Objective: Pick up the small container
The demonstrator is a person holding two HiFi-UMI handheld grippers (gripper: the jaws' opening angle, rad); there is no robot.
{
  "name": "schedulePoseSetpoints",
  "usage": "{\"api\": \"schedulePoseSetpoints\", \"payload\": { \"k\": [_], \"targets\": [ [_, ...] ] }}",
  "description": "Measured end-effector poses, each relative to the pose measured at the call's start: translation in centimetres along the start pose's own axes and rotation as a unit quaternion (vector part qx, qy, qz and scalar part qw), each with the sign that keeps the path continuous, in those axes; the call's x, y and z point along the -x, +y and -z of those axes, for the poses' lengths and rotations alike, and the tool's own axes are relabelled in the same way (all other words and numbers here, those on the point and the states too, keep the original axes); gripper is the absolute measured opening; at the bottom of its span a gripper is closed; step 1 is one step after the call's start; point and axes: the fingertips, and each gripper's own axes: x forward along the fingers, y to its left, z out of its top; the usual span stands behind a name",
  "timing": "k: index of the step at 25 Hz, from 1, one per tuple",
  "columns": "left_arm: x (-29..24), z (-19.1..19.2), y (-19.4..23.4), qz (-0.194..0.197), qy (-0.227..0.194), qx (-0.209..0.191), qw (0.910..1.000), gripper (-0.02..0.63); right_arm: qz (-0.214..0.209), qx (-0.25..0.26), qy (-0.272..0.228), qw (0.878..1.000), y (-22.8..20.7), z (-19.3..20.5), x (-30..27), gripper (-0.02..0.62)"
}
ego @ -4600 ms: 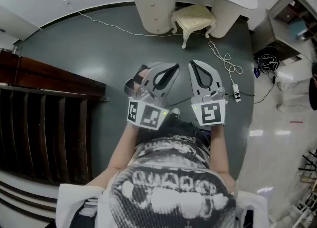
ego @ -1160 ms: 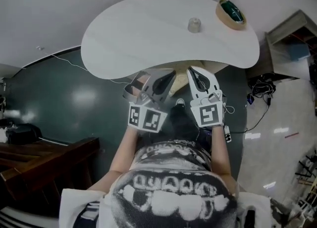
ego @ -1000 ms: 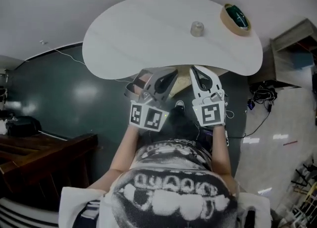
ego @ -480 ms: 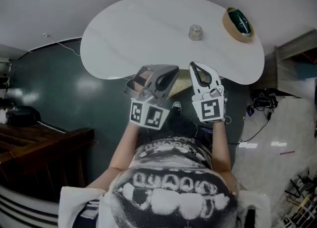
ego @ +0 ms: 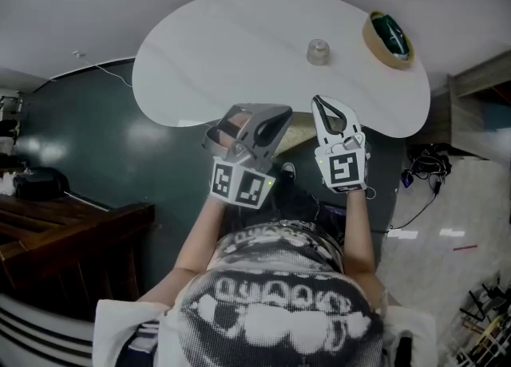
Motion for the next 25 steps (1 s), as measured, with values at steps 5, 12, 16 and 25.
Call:
{"api": "schedulePoseSetpoints", "payload": {
  "k": [5, 12, 16, 25],
  "targets": [
    [-0.5, 0.5, 0.3, 0.013, -0.012, -0.003, 0.9998, 0.005, 0.013, -0.007, 0.014, 1.000, -0.4, 1.0, -0.7, 0.009],
    [-1.5, 1.5, 1.6, 0.035, -0.033, -0.010, 0.9988, 0.005, 0.035, -0.013, 0.041, 0.998, -1.5, 2.0, -2.7, 0.015],
    [-1.7, 2.6, 2.1, 0.048, -0.041, -0.015, 0.9979, 0.005, 0.048, -0.016, 0.057, 0.997, -1.8, 2.8, -4.0, 0.021],
    [-2.3, 3.9, 3.3, 0.069, -0.063, -0.024, 0.9954, 0.005, 0.071, -0.021, 0.113, 0.991, -2.3, 6.2, -6.6, 0.094]
  ]
}}
